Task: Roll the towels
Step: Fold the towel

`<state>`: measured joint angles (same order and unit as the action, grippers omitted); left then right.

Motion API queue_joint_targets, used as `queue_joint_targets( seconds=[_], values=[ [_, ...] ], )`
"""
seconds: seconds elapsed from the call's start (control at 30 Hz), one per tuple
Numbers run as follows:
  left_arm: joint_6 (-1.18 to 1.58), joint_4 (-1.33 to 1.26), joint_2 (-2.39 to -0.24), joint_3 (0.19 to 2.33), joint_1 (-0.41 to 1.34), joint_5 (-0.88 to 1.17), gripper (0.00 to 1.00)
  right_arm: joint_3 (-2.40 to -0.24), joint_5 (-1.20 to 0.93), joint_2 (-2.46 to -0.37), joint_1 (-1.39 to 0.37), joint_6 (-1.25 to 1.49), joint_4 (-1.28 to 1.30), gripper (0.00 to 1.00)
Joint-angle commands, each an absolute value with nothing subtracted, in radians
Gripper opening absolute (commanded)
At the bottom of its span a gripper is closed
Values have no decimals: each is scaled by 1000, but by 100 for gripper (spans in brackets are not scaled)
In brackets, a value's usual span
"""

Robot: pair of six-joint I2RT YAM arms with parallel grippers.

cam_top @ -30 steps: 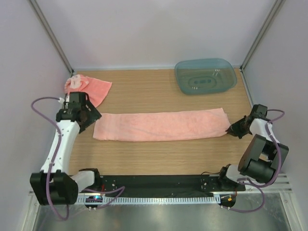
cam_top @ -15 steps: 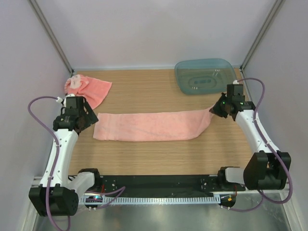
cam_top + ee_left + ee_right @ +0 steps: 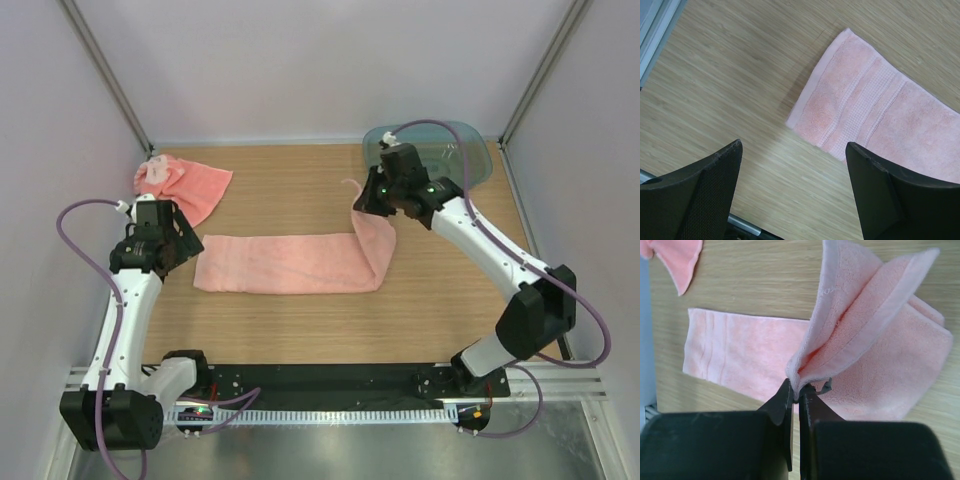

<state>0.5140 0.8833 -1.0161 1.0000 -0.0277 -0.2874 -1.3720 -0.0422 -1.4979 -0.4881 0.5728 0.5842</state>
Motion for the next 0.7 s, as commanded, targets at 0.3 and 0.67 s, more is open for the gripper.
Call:
queue_joint_targets(
  seconds=[0.3,0.67],
  values=[
    [515,859,-980,1012,-34,-324,84,-1722,-15,-1753,-768,543,537,1],
    [517,862,-980,1014,-34,-350,84,-1953,-5,-1977,-879,540,557,1]
  ],
)
